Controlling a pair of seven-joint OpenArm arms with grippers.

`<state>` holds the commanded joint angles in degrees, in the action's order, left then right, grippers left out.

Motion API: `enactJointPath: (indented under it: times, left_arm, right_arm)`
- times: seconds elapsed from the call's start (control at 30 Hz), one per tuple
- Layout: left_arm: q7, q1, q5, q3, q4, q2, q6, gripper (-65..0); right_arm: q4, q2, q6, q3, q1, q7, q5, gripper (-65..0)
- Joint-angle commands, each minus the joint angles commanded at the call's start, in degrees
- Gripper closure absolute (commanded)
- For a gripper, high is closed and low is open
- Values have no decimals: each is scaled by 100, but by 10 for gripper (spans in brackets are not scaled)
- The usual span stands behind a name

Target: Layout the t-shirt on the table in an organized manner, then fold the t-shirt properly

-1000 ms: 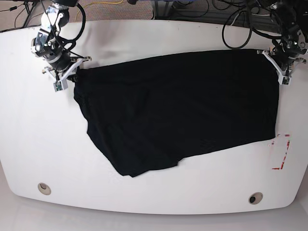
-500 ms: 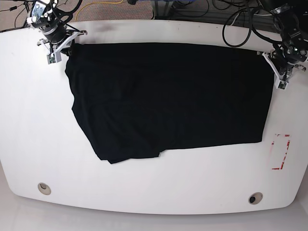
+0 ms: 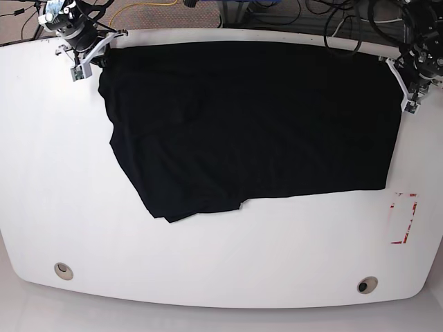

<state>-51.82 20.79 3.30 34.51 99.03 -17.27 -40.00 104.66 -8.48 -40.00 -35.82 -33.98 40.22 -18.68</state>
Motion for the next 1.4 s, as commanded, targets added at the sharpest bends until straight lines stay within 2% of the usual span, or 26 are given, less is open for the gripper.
enactJointPath:
  times: [0.13,0.23,0.33,0.4,0.53,0.63,1.0,1.23,1.4]
  left_arm:
    - [0,0,0,0,0,0,0,-140]
    - [0,0,0,0,0,0,0,-232]
    - [-53,0,0,0,0,0,0,-343]
    - [-158,-18,0,18,0,-18,0,-392]
    - [-281,-26,0,18,158,-44,0,-408]
    - [-325,-26,0,18,422,-97,0,-414]
    - [-686,-431,9,18,1046,-114,0,-411]
    - [-686,-1160,-26,18,1037,-79,0,-408]
    - [-695,-1899,-35,0,897,-62,0,-408]
  right_arm:
    - [44,0,0,0,0,0,0,-27]
    - [70,0,0,0,0,0,0,-68]
    - [202,0,0,0,0,0,0,-222]
    - [325,0,0,0,-18,0,0,-330]
    - [563,0,0,0,-123,0,0,-498]
    - [756,0,0,0,-149,0,0,-545]
    - [905,-9,0,9,255,0,18,-545]
    - [686,-26,0,44,1090,9,53,-545]
    - [220,-44,0,53,2004,255,70,-545]
